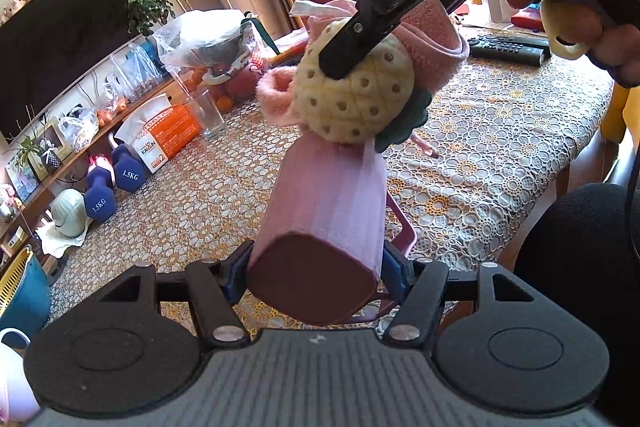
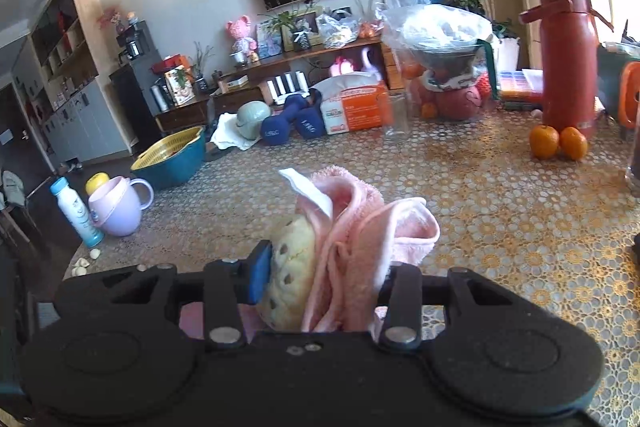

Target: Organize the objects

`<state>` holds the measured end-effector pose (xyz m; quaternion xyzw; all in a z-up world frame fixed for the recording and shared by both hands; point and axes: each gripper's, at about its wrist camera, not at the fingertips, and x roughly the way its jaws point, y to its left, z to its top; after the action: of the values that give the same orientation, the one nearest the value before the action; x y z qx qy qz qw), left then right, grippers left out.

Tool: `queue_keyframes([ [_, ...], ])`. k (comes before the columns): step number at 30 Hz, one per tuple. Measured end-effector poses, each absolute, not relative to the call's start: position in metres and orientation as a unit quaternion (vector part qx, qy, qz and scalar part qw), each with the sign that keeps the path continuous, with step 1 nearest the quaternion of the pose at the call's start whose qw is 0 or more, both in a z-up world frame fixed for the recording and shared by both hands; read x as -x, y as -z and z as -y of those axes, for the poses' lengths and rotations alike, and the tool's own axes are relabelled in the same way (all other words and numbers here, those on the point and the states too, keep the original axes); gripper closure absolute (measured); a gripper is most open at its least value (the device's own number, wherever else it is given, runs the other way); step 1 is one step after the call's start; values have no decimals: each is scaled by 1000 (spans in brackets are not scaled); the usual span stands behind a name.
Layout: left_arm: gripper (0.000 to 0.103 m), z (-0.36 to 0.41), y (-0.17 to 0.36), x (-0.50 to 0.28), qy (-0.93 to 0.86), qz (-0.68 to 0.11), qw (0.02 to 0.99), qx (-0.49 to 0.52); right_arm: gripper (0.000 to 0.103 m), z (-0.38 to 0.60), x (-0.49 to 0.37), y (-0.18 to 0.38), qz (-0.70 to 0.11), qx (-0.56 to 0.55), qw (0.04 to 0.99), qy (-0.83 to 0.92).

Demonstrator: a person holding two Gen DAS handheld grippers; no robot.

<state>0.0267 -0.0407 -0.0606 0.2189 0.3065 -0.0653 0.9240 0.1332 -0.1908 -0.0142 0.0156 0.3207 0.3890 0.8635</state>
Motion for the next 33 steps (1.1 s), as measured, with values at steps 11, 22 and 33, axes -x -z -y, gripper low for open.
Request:
queue_keyframes([
  [11,39,58,64,-24,73,-297,916,-259,62,191,-107,-9,-298,-33,843,-446],
  [22,39,60,66,-22,73,-298,915,-264,62,165,-99,-1,-287,40,851,-437],
  [33,39,58,68,-23,75,-298,913,-267,63,194,-143,19,-309,28,893,-326],
])
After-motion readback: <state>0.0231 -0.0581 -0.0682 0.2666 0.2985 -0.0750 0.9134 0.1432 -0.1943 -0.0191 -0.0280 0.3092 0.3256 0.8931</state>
